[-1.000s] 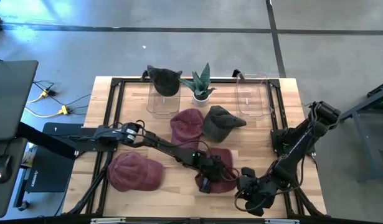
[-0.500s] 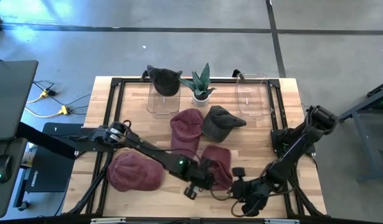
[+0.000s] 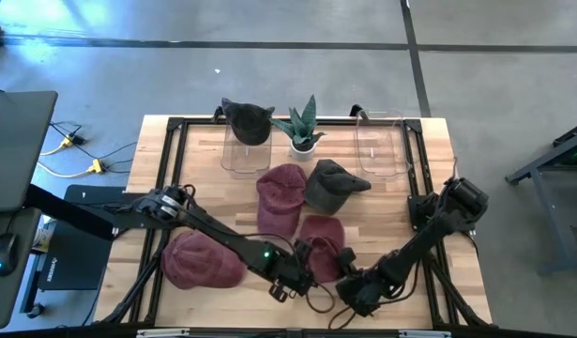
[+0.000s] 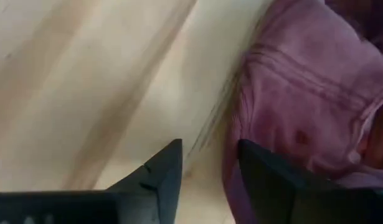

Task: Pick & Place hat
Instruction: Put the bottom right red cap into the right transparent bin

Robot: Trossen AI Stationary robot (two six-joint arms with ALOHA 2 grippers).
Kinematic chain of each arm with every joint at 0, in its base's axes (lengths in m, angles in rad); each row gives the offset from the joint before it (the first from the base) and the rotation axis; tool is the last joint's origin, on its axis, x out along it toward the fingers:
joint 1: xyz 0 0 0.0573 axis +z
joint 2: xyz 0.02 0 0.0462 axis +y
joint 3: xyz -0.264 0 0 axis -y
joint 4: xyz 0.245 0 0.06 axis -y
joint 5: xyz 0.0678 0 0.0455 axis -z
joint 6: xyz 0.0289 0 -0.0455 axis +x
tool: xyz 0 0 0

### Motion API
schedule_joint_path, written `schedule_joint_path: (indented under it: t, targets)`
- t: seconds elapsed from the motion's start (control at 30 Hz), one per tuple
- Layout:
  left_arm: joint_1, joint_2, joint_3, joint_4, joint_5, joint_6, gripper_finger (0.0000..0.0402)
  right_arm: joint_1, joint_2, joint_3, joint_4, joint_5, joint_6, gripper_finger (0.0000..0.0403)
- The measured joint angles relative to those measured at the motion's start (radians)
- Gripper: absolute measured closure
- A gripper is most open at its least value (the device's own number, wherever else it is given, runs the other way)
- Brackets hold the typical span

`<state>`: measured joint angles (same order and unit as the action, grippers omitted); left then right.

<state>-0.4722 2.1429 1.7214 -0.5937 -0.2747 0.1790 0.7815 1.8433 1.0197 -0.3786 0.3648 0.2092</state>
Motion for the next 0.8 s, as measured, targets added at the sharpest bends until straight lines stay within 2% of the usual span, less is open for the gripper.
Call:
schedule_joint_path:
  t: [0.17,0.37,0.47,0.57,0.8]
  targets:
    - [0.001,-0.002,0.0,0.094,0.012,0.055,0.0396,0.001,0.021,0.002,-0.035,0.131,-0.035,0.0307]
    - [0.002,-0.002,0.0,0.176,0.105,0.104,0.0396,-0.01,0.022,0.0,-0.04,0.154,-0.033,0.0381]
    - [0.001,-0.002,0.0,0.187,0.17,0.127,0.0382,-0.011,0.022,0.0,-0.04,0.181,-0.013,0.0397]
    - [0.008,0.008,0.001,0.183,0.19,0.128,0.034,-0.015,0.019,0.0,-0.044,0.213,0.083,0.0393]
    - [0.039,0.02,0.001,0.193,0.129,0.117,0.0191,-0.013,-0.072,0.0,-0.048,0.211,0.286,0.0397]
